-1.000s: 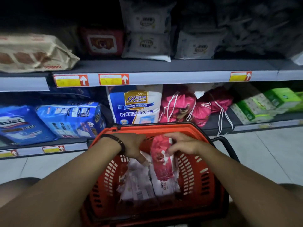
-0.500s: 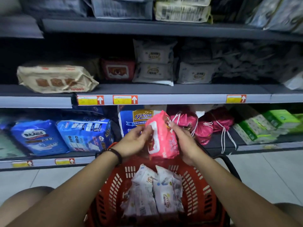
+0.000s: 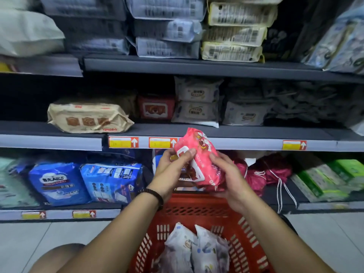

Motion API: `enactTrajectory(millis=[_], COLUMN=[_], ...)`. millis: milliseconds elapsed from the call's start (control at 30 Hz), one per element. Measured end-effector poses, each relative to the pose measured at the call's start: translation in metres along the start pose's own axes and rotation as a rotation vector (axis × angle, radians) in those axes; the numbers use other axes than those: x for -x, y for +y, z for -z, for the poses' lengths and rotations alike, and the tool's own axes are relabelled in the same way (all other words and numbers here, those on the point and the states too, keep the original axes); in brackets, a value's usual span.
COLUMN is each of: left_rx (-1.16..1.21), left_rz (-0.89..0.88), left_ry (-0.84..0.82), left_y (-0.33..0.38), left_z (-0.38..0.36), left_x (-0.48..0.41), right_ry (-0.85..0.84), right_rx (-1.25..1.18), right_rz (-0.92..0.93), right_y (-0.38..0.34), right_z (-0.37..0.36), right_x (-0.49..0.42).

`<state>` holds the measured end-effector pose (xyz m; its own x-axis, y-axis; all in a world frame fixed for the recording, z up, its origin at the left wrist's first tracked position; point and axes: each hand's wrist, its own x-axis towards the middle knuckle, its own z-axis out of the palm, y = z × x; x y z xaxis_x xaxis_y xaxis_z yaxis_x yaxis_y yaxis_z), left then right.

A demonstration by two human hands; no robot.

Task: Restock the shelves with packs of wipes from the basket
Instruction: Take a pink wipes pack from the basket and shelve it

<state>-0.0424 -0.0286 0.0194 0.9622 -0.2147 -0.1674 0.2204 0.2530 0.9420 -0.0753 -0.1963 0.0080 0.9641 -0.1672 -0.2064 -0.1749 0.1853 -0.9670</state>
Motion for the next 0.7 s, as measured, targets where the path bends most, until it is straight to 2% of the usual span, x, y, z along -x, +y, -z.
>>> enactTrajectory(millis=[67, 100, 167, 233, 300, 367, 467, 567, 700], left_rx=[0.055, 0.076, 0.082, -0.068, -0.278, -0.357, -0.298, -0.318, -0.211], left_rz=[-0.037, -0.053, -0.117, -0.251, -0.362, -0.424, -0.459, -0.552, -0.456], left_ry=[-0.028, -0.052, -0.107, -0.093, 0.026, 0.062, 0.115, 0.3, 0.379], left_y=[0.006, 0.007, 0.014, 0.028, 0.042, 0.058, 0.074, 0.073, 0.07], left_z=[0.004, 0.006, 0.009, 0.016, 0.026, 0.037, 0.053, 0.072, 0.097], left_x=[-0.003, -0.005, -0.009, -0.013, -0.017, -0.023, -0.039, -0.053, -0.064], right_ry=[-0.074, -0.096, -0.058, 0.01, 0.057, 0.098, 0.116, 0.05, 0.045], right_rx=[-0.068, -0.123, -0.195, -0.172, -0.026, 0.136, 0.336, 0.506, 0.659], right_rz=[-0.126, -0.126, 0.003, 0.171, 0.279, 0.339, 0.457, 0.524, 0.542], right_y=[-0.002, -0.003, -0.005, -0.009, -0.016, -0.027, -0.045, -0.059, -0.061], right_z=[-0.005, -0.01, -0.018, -0.024, -0.03, -0.04, -0.062, -0.082, -0.11], right_x=[0.005, 0.007, 0.004, -0.002, -0.009, -0.02, -0.05, -0.087, -0.128])
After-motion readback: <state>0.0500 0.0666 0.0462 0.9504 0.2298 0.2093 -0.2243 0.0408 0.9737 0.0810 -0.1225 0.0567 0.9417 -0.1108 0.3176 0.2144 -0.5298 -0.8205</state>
